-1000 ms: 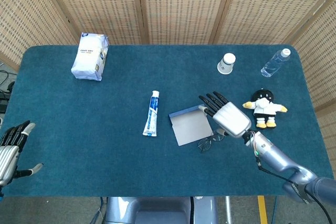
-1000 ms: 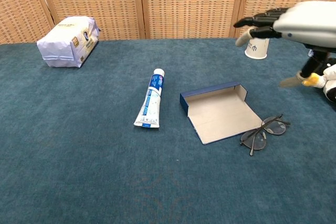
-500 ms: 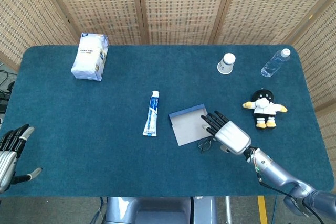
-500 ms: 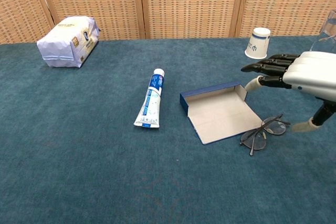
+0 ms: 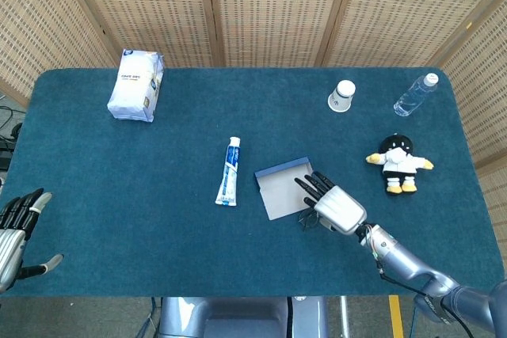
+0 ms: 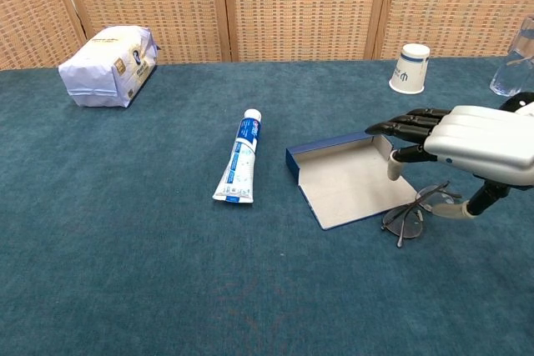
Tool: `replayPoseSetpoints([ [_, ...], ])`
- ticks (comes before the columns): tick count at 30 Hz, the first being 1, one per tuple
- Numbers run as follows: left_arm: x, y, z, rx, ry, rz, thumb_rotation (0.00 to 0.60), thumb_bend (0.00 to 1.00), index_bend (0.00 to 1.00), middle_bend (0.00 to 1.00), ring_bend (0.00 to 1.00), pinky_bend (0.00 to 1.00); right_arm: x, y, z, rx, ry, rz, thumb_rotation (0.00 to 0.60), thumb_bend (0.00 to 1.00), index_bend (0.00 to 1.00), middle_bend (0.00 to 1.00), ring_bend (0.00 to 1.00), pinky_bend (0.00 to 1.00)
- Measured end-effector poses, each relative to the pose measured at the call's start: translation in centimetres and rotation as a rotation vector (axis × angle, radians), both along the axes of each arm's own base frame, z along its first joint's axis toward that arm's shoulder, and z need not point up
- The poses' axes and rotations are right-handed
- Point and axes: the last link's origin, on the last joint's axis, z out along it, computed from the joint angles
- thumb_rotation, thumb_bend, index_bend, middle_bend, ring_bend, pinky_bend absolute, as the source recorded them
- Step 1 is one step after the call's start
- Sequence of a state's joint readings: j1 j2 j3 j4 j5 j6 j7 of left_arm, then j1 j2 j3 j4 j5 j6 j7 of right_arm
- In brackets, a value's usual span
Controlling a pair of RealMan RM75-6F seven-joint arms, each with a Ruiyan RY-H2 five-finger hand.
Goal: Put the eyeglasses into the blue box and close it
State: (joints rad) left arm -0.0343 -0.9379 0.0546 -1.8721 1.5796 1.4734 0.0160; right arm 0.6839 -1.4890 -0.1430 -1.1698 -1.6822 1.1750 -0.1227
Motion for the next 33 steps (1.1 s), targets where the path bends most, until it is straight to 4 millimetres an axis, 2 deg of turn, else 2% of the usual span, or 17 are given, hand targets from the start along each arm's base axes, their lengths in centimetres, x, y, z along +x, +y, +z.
replayPoseSetpoints([
  [16, -0.1, -0.1, -0.1, -0.003, 0.002, 0.001, 0.6, 0.1, 0.0, 0.0, 0.0, 0.0, -0.6, -0.8, -1.6, -0.002, 0.066, 0.01, 0.6, 0.37, 0.38, 0.0, 0.0, 0.08],
  [25, -0.2, 0.0, -0.2, -0.006, 0.003, 0.008, 0.6, 0.1, 0.0, 0.0, 0.0, 0.0, -1.1, -1.1, -2.1, -0.006, 0.077, 0.0, 0.6, 0.39, 0.43, 0.0, 0.0, 0.08],
  [33, -0.1, 0.1, -0.3, -0.01, 0.007, 0.007, 0.6, 0.1, 0.0, 0.0, 0.0, 0.0, -1.6, -1.4, -2.2, -0.004, 0.084, -0.021, 0.6, 0.48, 0.46, 0.0, 0.0, 0.08],
])
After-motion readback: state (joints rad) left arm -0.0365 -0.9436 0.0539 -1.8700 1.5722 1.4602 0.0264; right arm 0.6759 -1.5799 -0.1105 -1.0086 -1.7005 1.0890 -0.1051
